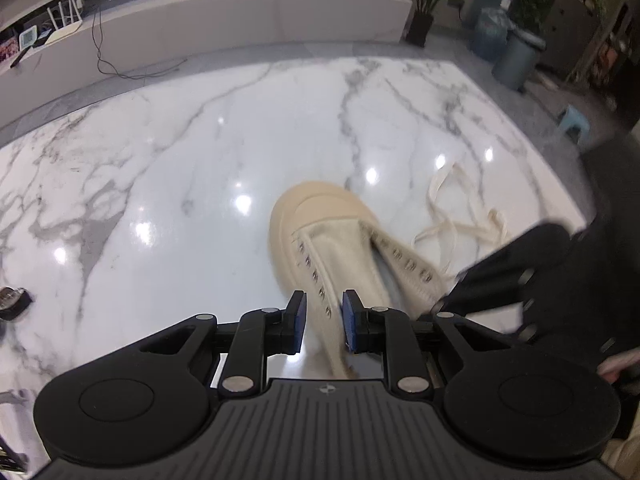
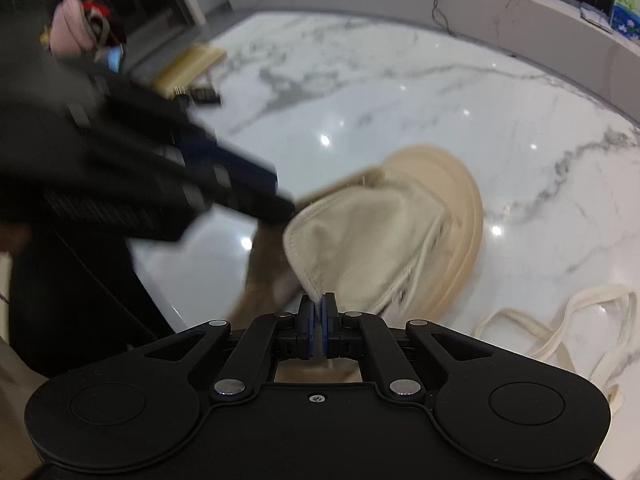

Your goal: Lace up shoes with both hands

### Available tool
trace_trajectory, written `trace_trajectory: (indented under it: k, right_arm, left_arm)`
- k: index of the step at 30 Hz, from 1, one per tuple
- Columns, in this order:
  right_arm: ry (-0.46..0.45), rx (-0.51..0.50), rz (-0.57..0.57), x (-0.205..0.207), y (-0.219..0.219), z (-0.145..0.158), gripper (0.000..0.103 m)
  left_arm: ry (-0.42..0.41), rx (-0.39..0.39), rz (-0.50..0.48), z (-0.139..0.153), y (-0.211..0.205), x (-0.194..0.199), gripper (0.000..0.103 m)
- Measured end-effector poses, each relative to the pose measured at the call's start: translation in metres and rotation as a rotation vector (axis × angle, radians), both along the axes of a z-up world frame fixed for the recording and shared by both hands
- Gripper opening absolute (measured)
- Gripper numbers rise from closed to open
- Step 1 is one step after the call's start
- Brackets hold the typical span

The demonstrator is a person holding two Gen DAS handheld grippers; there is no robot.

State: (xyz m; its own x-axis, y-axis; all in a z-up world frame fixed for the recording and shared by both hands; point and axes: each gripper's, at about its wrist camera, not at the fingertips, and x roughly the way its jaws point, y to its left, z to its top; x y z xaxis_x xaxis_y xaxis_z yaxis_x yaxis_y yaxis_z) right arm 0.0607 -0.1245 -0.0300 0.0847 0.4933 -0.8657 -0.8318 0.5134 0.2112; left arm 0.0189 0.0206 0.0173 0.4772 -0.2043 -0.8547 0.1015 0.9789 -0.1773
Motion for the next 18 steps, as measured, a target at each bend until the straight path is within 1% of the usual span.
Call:
trace_trajectory:
  k: [3,7,10,16,18]
  right_arm:
    - [-0.013,-0.014,0.016,-0.003,0.001,-0.003,0.003]
    - [-0.049,-0.040,0.041,-0.009,0.004,-0.003,0.003]
    - [-0.067,-0.047,0.038,-0.012,0.003,-0.004,0.003]
    - [-0.062,-0.023,0.002,-0.013,-0.006,-0.004,0.008]
    - [-0.059,-0.009,0.002,-0.016,-0.009,-0.001,0.008]
  left_arm:
    - [0.006,-0.002,-0.011,-0.006,-0.009,0.003,0.019]
    - [0.036,0.040,0.000,-0.023,-0.017,0.009,0.019]
    - [0.054,0.053,0.011,-0.032,-0.018,0.010,0.019]
    - [0.082,0.085,0.014,-0.046,-0.020,0.007,0.019]
    - [0.098,0.087,0.011,-0.051,-0.022,0.007,0.018]
